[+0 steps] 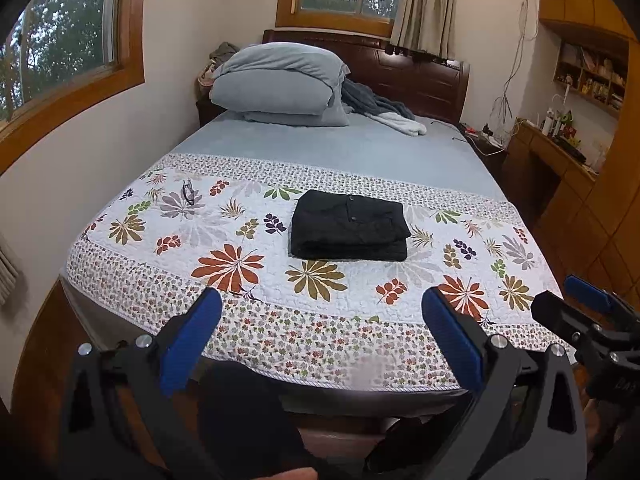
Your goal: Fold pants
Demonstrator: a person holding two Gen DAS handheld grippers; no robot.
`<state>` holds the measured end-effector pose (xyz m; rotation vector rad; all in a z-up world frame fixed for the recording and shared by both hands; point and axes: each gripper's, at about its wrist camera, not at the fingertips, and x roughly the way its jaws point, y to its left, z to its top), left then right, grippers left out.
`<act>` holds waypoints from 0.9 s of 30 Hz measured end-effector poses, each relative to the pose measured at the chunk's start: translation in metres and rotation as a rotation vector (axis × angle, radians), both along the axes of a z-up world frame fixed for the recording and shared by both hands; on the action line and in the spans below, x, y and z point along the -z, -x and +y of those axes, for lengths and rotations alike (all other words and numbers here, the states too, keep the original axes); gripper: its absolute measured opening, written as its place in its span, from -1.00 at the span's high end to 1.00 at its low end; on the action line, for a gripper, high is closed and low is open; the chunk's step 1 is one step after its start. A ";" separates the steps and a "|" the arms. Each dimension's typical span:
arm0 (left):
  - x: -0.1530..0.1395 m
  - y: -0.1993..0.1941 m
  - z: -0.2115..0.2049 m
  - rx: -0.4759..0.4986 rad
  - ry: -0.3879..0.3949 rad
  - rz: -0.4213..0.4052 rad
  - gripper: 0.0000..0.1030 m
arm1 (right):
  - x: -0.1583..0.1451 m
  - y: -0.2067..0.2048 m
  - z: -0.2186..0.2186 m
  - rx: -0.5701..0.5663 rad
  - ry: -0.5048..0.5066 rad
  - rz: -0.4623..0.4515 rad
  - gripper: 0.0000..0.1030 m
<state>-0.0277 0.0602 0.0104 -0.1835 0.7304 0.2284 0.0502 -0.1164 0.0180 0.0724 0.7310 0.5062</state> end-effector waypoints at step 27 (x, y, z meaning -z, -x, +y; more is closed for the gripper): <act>0.000 -0.016 -0.001 0.011 -0.011 -0.012 -0.94 | 0.006 -0.013 0.007 0.000 0.025 0.013 -0.93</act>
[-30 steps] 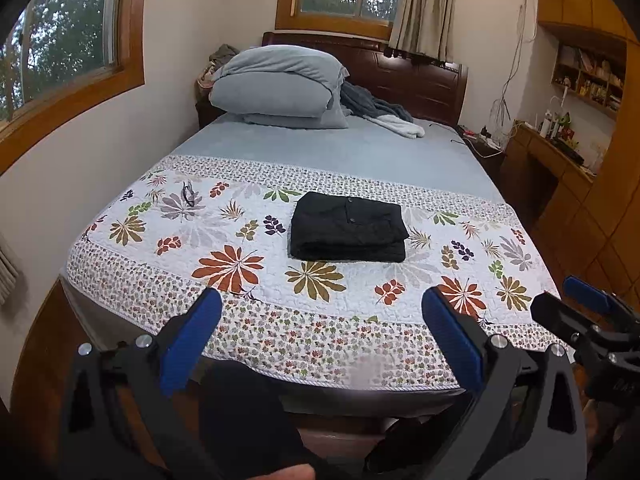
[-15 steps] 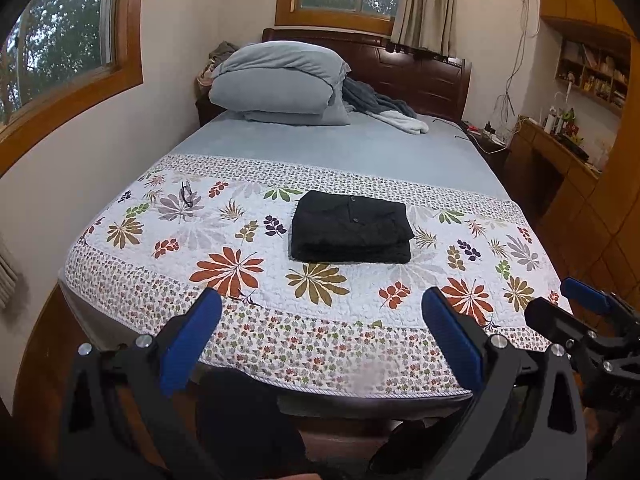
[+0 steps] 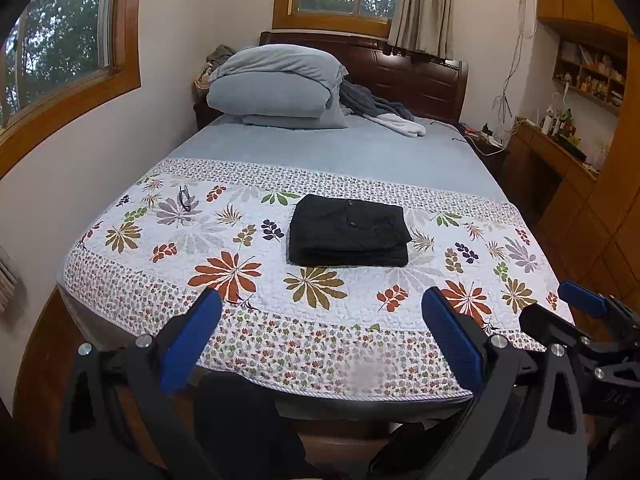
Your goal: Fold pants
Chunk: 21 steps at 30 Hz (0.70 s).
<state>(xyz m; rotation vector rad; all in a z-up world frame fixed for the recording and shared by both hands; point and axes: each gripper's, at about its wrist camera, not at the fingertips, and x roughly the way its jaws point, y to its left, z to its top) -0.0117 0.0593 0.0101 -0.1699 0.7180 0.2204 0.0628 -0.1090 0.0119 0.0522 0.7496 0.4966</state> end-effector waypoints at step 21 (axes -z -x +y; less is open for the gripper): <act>-0.002 0.005 -0.001 -0.003 -0.012 -0.026 -0.94 | 0.001 0.001 -0.002 0.016 0.001 -0.003 -0.93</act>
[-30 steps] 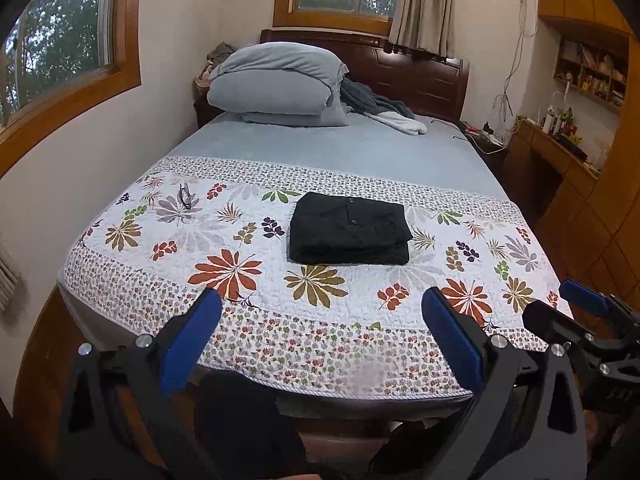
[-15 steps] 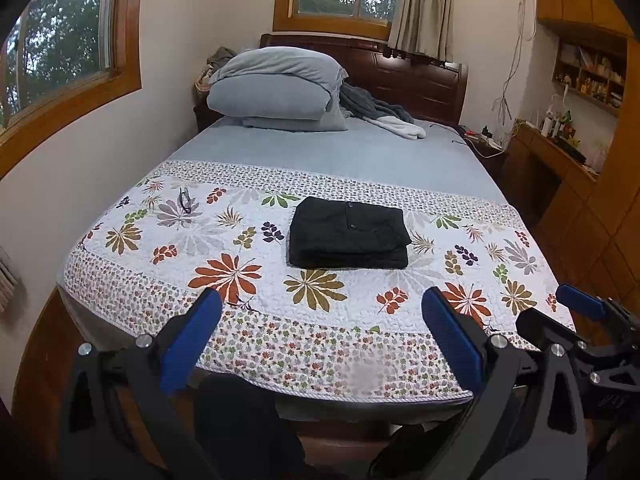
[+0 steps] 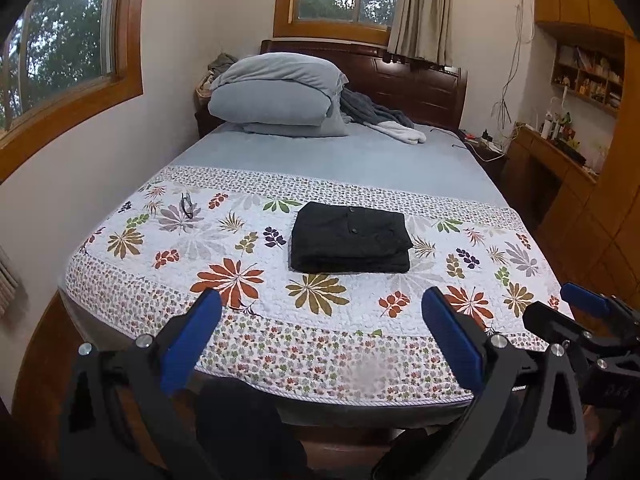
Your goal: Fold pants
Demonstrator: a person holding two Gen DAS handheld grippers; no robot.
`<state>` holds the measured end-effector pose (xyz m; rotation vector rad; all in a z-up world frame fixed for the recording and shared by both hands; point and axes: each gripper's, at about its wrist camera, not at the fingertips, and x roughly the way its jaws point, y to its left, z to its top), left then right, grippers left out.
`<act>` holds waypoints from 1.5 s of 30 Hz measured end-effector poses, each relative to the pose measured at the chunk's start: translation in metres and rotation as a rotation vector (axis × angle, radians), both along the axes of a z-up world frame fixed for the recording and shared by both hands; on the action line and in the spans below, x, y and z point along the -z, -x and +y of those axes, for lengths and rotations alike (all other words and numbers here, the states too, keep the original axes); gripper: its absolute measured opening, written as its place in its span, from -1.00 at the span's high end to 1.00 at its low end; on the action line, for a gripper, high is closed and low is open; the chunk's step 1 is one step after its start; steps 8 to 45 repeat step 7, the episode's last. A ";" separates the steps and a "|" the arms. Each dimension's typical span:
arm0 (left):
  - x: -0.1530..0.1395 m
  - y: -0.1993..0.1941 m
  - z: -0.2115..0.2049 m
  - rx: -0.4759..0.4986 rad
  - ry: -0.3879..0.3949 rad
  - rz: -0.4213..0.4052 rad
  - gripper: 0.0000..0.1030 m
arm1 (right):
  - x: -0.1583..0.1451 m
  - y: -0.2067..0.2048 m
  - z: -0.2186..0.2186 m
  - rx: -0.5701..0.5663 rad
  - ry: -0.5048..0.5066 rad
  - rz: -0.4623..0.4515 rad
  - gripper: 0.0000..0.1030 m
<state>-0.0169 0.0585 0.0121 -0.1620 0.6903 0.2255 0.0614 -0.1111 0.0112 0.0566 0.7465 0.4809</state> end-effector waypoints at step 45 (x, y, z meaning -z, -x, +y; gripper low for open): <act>0.000 0.002 -0.001 0.000 0.005 0.009 -0.94 | 0.001 -0.001 0.001 0.000 0.000 0.001 -0.93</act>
